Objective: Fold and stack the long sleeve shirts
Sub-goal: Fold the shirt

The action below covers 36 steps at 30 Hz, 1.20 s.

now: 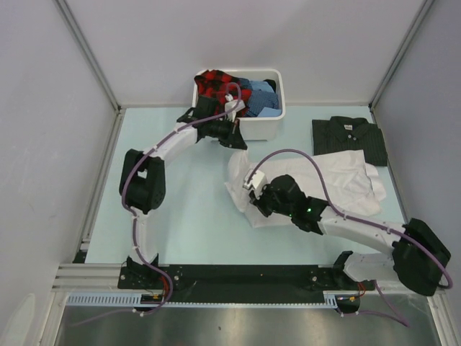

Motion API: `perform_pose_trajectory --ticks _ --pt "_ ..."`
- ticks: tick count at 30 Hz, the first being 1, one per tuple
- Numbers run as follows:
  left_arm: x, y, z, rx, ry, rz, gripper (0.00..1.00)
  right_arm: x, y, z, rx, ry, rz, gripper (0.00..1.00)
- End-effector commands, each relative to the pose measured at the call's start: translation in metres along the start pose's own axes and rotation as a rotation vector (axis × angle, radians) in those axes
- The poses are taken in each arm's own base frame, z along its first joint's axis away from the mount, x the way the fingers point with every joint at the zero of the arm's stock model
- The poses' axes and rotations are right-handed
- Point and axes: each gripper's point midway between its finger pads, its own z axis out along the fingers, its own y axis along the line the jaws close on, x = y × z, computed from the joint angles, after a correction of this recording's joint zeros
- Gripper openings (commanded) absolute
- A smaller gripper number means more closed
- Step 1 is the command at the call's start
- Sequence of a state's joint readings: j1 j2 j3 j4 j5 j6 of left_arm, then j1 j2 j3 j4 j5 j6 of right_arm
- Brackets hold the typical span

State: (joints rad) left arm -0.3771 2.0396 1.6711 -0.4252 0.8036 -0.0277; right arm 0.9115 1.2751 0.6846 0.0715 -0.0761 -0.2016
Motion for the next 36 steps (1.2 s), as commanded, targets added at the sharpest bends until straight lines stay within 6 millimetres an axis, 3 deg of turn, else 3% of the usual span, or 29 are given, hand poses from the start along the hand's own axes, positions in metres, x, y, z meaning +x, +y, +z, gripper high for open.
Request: perform_pose_trajectory --ticks 1,6,7,8,10,12,17,20,22,26,31,36 --pt "-0.017 -0.018 0.042 0.024 0.020 0.009 0.00 0.011 -0.025 -0.032 0.097 -0.007 0.056 0.00" --pt "-0.021 -0.029 0.078 0.027 0.063 0.018 0.00 0.045 -0.050 -0.057 0.176 0.054 0.122 0.00" --pt "-0.013 -0.033 0.090 0.037 0.088 0.014 0.00 0.054 -0.057 -0.063 0.201 0.066 0.147 0.00" --pt "-0.018 -0.038 0.095 0.041 0.081 0.032 0.00 0.057 -0.063 -0.066 0.216 0.065 0.163 0.00" --pt "-0.008 -0.046 0.112 0.058 0.109 0.041 0.00 0.061 -0.079 -0.073 0.248 0.061 0.205 0.00" --pt "-0.015 -0.063 0.123 0.080 0.100 0.076 0.00 0.068 -0.090 -0.077 0.274 0.086 0.240 0.00" --pt "-0.021 -0.083 0.156 0.115 0.084 0.114 0.00 0.089 -0.119 -0.094 0.315 0.141 0.352 0.00" --pt "-0.022 -0.100 0.170 0.150 0.064 0.142 0.00 0.092 -0.126 -0.104 0.344 0.168 0.381 0.00" --pt "-0.026 -0.108 0.178 0.165 0.037 0.162 0.00 0.105 -0.126 -0.112 0.362 0.234 0.426 0.00" --pt "-0.016 -0.128 0.197 0.207 0.036 0.182 0.00 0.118 -0.141 -0.124 0.417 0.312 0.420 0.00" --pt "0.005 -0.128 0.221 0.218 0.051 0.176 0.00 0.143 -0.139 -0.128 0.384 0.427 0.389 0.00" --pt "0.008 -0.128 0.228 0.246 0.043 0.186 0.04 0.182 -0.126 -0.125 0.287 0.603 0.403 0.00"
